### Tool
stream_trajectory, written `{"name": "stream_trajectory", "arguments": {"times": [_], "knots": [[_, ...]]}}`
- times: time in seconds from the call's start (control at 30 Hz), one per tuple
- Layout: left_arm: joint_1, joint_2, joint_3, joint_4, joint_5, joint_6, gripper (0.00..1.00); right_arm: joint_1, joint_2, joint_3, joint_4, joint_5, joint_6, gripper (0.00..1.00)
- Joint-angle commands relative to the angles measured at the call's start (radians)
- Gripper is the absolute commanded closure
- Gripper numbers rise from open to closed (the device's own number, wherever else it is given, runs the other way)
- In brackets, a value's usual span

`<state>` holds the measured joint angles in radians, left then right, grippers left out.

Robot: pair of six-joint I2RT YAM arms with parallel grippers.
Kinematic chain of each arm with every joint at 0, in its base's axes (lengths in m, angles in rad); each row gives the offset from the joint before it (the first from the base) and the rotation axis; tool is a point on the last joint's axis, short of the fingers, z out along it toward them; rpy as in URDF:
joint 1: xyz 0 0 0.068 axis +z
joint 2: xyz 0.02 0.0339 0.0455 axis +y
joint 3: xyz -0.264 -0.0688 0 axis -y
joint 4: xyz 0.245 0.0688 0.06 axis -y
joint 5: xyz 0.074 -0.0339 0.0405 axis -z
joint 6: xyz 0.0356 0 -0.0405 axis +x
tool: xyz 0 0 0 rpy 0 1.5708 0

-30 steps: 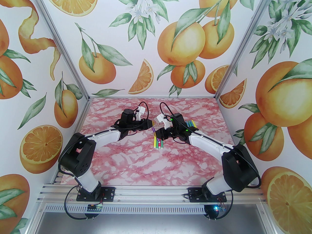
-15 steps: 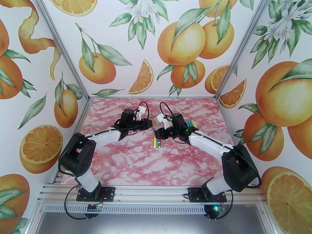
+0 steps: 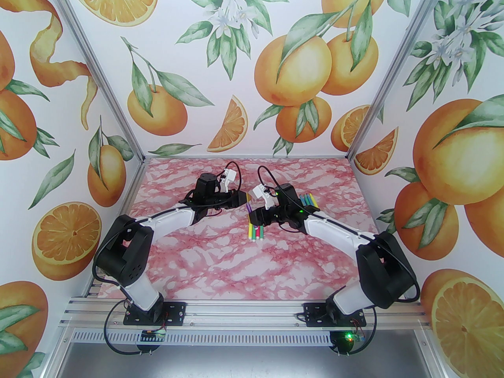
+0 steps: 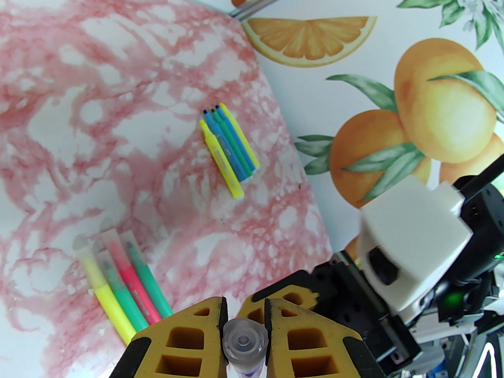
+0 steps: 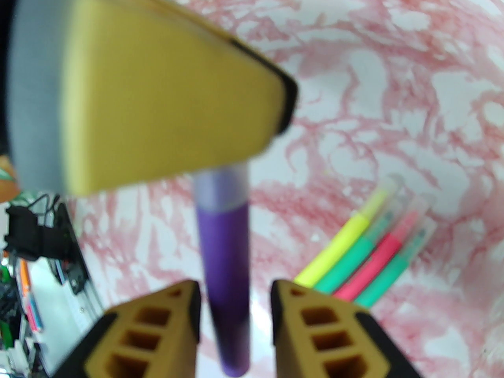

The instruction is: Open the pen caps

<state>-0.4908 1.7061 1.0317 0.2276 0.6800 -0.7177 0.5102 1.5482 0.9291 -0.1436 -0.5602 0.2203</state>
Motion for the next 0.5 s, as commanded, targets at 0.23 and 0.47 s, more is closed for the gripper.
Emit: {"name": "stream_trajectory", "arguments": {"times": [0.23,0.47], "knots": [[0.023,-0.052,0.04,-0.05,-0.005,0.043,1.0,0.008,-0.002,-0.022,0.035,-0.038,-0.011,0.85],[0.05,-0.06,0.036,-0.039,-0.039,0.02,1.0,0.008,-0.026,-0.066,0.021,-0.049,-0.031,0.97]]}}
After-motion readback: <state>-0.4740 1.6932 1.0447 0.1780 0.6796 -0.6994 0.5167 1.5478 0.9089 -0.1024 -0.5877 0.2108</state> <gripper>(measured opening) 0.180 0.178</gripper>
